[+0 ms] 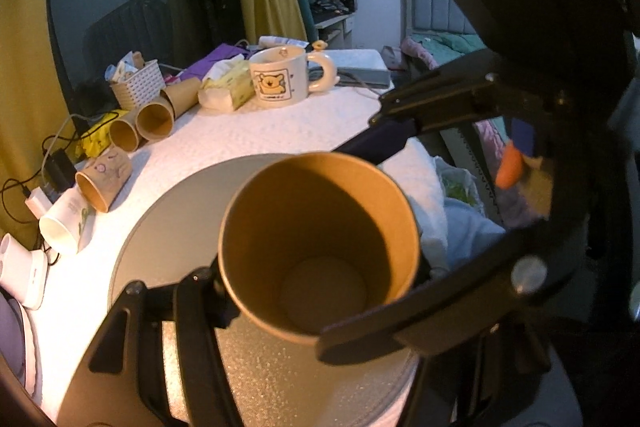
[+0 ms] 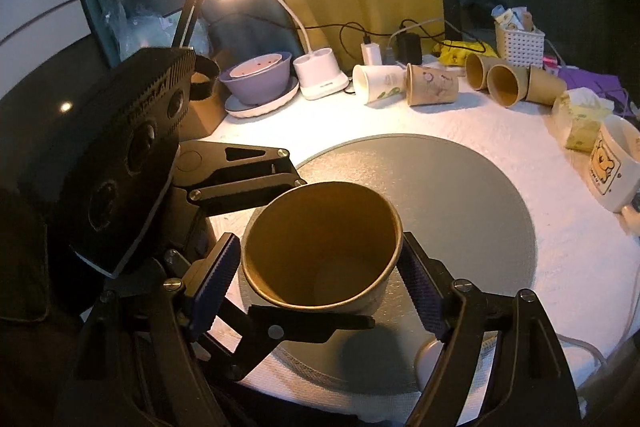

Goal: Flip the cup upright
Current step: 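Grasp the cup's side with the right gripper while the left gripper releases it, then rotate the cup mouth-up with the right gripper and lower it onto the turntable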

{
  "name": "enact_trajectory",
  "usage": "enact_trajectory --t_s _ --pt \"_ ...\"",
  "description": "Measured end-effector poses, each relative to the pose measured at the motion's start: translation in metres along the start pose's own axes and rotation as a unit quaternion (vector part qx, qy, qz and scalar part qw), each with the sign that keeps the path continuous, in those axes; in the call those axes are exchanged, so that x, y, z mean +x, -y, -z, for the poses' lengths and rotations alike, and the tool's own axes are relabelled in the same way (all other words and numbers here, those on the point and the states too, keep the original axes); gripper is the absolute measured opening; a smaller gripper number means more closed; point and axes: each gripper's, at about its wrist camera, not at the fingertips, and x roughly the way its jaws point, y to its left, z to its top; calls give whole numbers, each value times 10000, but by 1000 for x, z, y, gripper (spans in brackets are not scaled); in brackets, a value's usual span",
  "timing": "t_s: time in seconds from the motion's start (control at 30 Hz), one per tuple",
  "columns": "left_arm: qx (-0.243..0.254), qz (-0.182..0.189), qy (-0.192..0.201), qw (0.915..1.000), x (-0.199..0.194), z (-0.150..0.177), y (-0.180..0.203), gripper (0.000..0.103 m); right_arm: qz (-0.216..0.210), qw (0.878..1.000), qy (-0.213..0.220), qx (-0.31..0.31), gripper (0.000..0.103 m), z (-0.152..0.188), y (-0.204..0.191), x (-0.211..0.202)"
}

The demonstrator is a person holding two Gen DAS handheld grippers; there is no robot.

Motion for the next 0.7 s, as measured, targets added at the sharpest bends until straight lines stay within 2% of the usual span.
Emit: enact_trajectory --t_s 0.2,0.27,0.3,0.5,0.7 --pt "-239 10 -12 9997 -1 -1 -3 67 -35 10000 60 -2 77 -1 -2 -3" --pt "-288 -16 -23 9996 -1 -1 -4 78 -11 10000 95 16 76 -1 -1 -4" --pt "-321 -30 -36 9995 -1 -1 -4 79 30 9999 114 35 76 -1 0 -5" --pt "-569 -81 -95 9983 -5 8 -7 79 170 9991 338 177 76 -5 8 -16" --pt "-1073 -372 -96 9935 -19 24 -23 79 453 9969 548 346 76 -14 22 -21"
